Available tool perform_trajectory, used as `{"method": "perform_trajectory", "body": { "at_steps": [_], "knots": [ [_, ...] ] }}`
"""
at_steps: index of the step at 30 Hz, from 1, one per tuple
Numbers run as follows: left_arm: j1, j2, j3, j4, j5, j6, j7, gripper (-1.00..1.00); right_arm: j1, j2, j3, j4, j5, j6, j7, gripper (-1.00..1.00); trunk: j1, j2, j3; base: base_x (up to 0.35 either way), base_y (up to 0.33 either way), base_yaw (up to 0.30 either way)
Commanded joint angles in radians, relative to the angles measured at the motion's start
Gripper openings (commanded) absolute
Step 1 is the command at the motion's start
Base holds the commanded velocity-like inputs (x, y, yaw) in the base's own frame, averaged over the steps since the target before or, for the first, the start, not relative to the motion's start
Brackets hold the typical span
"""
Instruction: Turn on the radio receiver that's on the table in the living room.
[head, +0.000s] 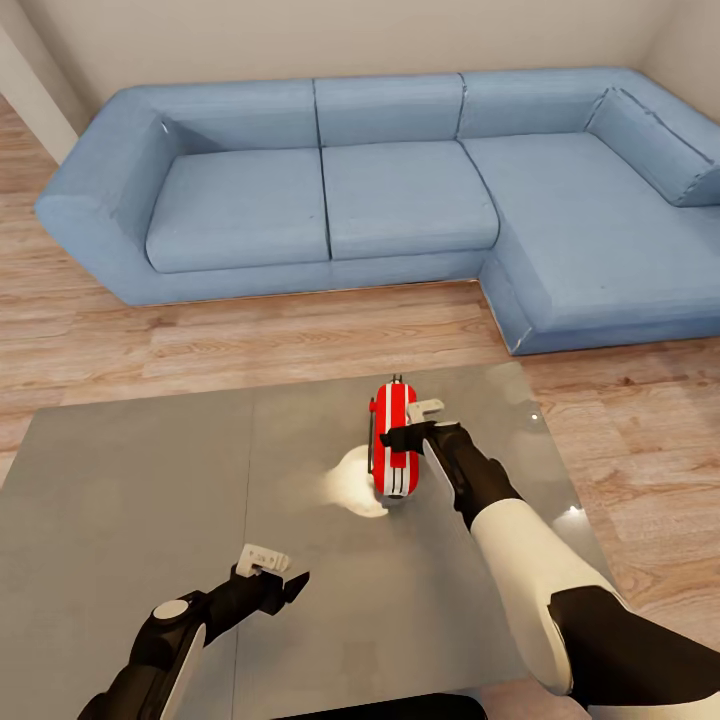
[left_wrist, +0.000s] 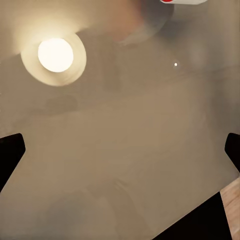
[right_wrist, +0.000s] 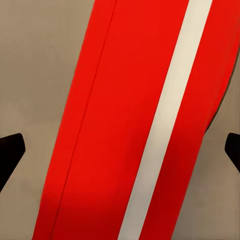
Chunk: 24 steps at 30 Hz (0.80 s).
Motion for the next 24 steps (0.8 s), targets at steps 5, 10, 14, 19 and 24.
{"method": "perform_trajectory", "body": {
  "at_steps": [5, 10, 14, 19, 24],
  "knots": [
    [0.0, 0.0, 0.0, 0.0, 0.0, 0.0, 0.0, 1.0, -0.024, 0.0, 0.0, 0.047, -0.01, -0.007, 0.0, 1.0, 0.0, 0.0, 0.0, 0.0, 0.0, 0.0],
    [0.0, 0.0, 0.0, 0.0, 0.001, 0.0, 0.0, 1.0, -0.028, 0.0, 0.0, 0.06, -0.042, -0.017, 0.0, 1.0, 0.0, 0.0, 0.0, 0.0, 0.0, 0.0],
    [0.0, 0.0, 0.0, 0.0, 0.001, 0.0, -0.001, 1.0, -0.029, 0.0, 0.0, 0.062, -0.047, -0.018, 0.0, 1.0, 0.0, 0.0, 0.0, 0.0, 0.0, 0.0],
    [0.0, 0.0, 0.0, 0.0, 0.0, 0.0, -0.001, 1.0, -0.029, 0.0, 0.0, 0.066, -0.048, -0.018, 0.0, 1.0, 0.0, 0.0, 0.0, 0.0, 0.0, 0.0],
    [0.0, 0.0, 0.0, 0.0, 0.001, 0.0, -0.001, 1.0, -0.029, 0.0, 0.0, 0.078, -0.048, -0.019, 0.0, 1.0, 0.0, 0.0, 0.0, 0.0, 0.0, 0.0]
  ]
}}
